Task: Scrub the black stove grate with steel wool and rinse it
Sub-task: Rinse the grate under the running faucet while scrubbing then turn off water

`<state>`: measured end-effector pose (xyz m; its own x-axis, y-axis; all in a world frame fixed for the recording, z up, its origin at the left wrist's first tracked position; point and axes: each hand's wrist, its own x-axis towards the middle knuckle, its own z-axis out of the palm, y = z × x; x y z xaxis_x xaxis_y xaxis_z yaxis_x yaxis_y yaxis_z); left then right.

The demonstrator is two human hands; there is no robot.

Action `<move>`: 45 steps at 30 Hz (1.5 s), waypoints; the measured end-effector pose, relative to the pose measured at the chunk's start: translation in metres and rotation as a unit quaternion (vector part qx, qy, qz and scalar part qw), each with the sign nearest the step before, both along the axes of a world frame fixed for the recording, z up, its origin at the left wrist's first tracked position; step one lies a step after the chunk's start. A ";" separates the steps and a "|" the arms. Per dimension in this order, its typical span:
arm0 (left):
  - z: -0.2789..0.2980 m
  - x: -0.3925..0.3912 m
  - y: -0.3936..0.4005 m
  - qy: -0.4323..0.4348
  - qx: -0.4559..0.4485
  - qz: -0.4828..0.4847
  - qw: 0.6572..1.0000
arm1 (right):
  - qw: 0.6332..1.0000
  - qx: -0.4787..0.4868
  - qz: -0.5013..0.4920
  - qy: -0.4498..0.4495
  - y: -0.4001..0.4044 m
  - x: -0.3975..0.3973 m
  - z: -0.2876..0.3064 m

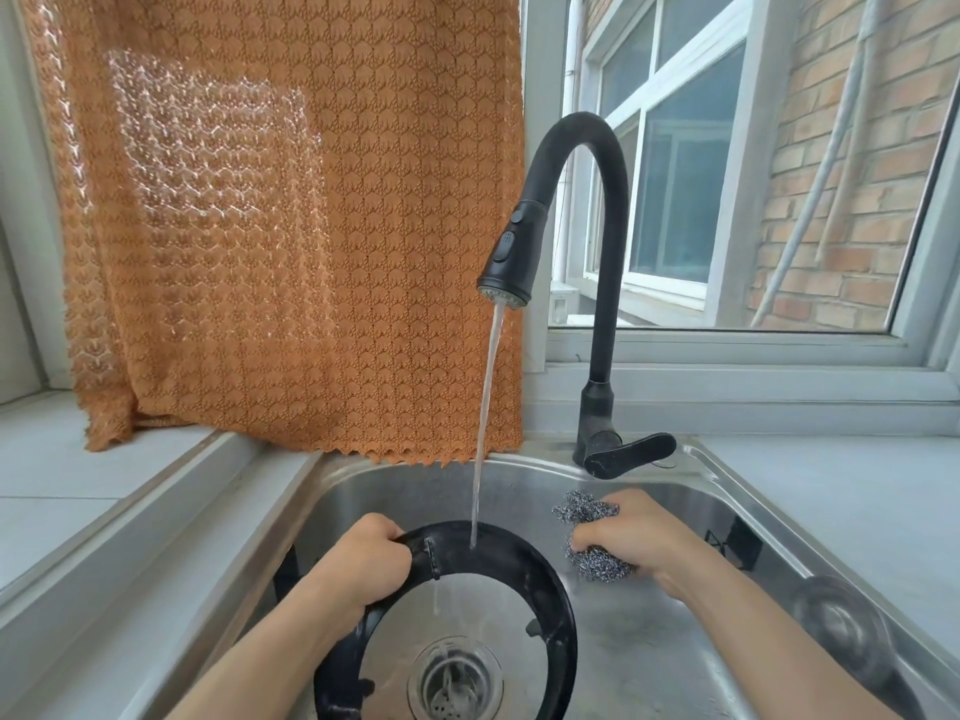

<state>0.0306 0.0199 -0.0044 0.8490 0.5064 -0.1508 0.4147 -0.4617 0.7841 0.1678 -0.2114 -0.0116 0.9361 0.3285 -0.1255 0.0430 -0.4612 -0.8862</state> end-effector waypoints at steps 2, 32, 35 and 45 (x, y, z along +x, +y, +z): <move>0.002 -0.001 0.002 -0.008 0.005 0.006 1.000 | 1.000 0.005 -0.002 0.002 0.000 0.002 -0.001; -0.011 0.013 0.015 -0.040 0.030 -0.006 0.999 | 0.983 -0.047 -0.163 -0.074 -0.095 0.061 0.021; -0.011 0.015 0.016 -0.043 0.028 -0.001 0.999 | 0.941 -0.176 -0.223 -0.183 -0.101 0.059 0.024; -0.015 0.019 0.018 -0.032 0.035 0.004 0.999 | 0.903 -0.303 -0.230 -0.199 -0.104 0.062 0.000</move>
